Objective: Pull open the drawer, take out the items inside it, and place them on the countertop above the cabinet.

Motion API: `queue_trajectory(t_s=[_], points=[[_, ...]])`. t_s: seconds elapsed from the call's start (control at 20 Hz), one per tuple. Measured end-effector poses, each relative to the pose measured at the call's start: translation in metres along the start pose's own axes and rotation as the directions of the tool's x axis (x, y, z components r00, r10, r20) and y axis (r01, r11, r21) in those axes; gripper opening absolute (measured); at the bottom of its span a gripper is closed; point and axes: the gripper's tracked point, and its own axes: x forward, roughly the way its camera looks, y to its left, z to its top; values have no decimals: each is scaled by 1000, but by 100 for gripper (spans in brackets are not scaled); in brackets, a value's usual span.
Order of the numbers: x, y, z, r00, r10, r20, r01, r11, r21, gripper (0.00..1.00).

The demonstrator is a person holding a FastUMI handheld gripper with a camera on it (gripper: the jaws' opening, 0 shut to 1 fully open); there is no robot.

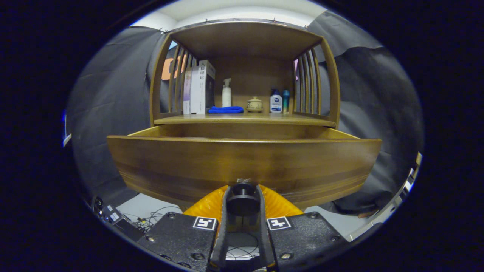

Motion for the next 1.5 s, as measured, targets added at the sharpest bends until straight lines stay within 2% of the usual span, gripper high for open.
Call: queue_trajectory(t_s=[0.5,0.55,0.7,0.95,1.2,1.25,1.5], points=[[-21,1,-21,1000,13,-27,-13,1000,3,36],[-19,0,-13,1000,11,10,-11,1000,-3,36],[-19,1,-20,1000,4,1,-4,1000,-11,36],[-31,-13,-2,997,3,71,-1,1000,-20,66],[-58,-30,54,985,-13,173,15,1000,-11,96],[-60,-35,67,982,-13,187,12,1000,8,100],[-52,-54,139,979,-14,203,3,998,56,100]])
